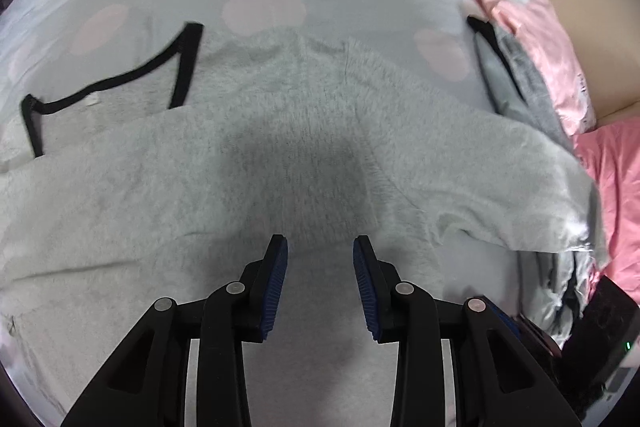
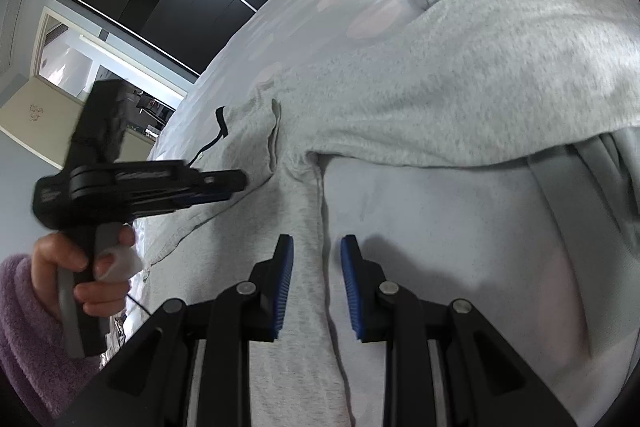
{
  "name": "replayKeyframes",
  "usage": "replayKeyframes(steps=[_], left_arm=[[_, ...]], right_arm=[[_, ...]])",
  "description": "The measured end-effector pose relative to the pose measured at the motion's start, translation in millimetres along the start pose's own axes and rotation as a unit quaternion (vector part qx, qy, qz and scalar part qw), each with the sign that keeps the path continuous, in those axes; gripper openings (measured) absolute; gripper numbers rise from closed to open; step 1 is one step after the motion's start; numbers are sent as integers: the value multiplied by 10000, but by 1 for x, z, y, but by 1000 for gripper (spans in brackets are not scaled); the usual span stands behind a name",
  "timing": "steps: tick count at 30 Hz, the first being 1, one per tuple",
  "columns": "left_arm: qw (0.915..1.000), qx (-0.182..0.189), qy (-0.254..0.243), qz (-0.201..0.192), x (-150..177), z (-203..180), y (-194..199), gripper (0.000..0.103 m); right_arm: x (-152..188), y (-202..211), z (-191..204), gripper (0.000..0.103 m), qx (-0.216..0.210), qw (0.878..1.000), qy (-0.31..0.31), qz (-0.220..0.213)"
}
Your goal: Fold clothes
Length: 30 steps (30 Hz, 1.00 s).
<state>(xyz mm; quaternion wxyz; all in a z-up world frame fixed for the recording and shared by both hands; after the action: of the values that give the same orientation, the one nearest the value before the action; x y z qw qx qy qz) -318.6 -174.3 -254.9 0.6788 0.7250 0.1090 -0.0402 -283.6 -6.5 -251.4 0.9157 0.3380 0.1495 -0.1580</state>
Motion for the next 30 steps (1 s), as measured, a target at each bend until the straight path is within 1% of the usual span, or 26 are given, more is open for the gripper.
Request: replayKeyframes(steps=[3,4,5,7,9,11,12,13,14,15,17,18,20,21,23,24,26,28,30], left_arm=[[9996,59,161,-233,23,13,28,36],[9994,-40,202,-272,34,22,36,36],[9991,-163,233,-316,44,30,43,36],[9973,-542,237,-443,60,49,56,36],[9937,-906,256,-615,79,73,70,36],[9906,-1130,361,-676,100,99,81,37],[9903,-1137,446,-654,109,109,85,37],[9900,-1129,530,-656,118,119,89,37],[9897,-1072,604,-738,123,126,93,37],[9889,-1006,656,-873,127,133,96,37],[9872,-881,697,-1135,133,144,98,37],[9863,-857,680,-1238,136,148,97,37],[9848,-1011,546,-1303,138,154,89,37],[9840,-1085,479,-1328,138,156,84,37],[9832,-1186,362,-1337,134,159,74,37],[9837,-1156,354,-1332,132,161,71,37],[9838,-1112,367,-1357,126,166,67,37],[9831,-1094,421,-1406,119,173,66,37],[9822,-1080,493,-1453,112,180,65,37]], right_arm=[[-6,12,2,24,189,9994,149,-241],[-7,16,3,24,298,9989,202,-291],[-7,21,3,24,408,9983,255,-341],[-7,30,3,24,629,9964,361,-439],[-7,40,4,25,849,9938,466,-537],[-7,57,6,33,1056,9908,537,-648],[-7,66,8,40,1160,9891,572,-703],[-7,75,9,41,1263,9872,607,-758],[-7,84,11,41,1366,9852,642,-813],[-8,94,12,41,1365,9858,560,-808],[-8,121,7,41,1172,9897,175,-805],[-9,135,0,41,1033,9908,-157,-860],[-12,164,-16,41,750,9890,-828,-970],[-14,174,-26,41,674,9860,-1071,-1091],[-19,194,-46,41,523,9775,-1547,-1334],[-21,204,-56,41,447,9721,-1783,-1455],[-27,224,-76,41,294,9591,-2252,-1692],[-32,245,-97,41,140,9430,-2713,-1923],[-31,241,-112,41,140,9340,-2992,-1950]])
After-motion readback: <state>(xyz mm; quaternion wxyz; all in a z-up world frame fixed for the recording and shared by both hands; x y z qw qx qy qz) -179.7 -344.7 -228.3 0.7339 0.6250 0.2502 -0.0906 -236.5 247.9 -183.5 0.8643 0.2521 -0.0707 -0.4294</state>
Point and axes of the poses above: each gripper's, at about its wrist camera, not at the fingertips, and y roughly against the way its jaws point, z to its left, x to its underside, the point moved 9 cm from there along -y, roughly the way its jaws point, and after that the axes turned 9 degrees about -x, right-handed, at the moved point
